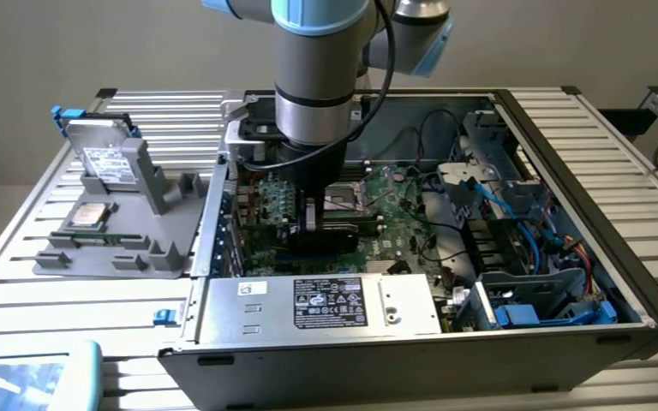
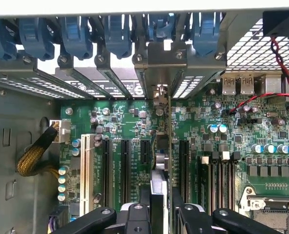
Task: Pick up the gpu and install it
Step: 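Insert the gpu into the slot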
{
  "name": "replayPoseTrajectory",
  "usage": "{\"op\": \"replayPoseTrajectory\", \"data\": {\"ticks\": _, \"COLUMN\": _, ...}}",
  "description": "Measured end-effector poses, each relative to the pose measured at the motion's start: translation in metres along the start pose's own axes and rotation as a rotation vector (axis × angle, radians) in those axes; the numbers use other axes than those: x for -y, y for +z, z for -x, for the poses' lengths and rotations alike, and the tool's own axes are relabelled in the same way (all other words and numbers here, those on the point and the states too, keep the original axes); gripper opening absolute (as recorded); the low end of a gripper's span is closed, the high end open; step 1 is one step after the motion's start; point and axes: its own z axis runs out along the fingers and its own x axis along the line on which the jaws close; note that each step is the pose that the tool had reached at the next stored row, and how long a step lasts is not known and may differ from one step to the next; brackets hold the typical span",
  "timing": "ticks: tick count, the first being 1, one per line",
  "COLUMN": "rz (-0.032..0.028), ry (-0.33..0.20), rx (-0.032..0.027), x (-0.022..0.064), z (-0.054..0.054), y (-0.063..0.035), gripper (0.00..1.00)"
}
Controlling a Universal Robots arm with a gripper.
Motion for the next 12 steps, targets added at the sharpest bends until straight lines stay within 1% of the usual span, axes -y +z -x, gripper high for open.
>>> {"op": "replayPoseTrajectory", "data": {"ticks": 12, "rz": -0.0011, "ry": -0.023, "rx": 0.0008, "x": 0.0000, "z": -0.0003, "y": 0.0002, "gripper": 0.27}}
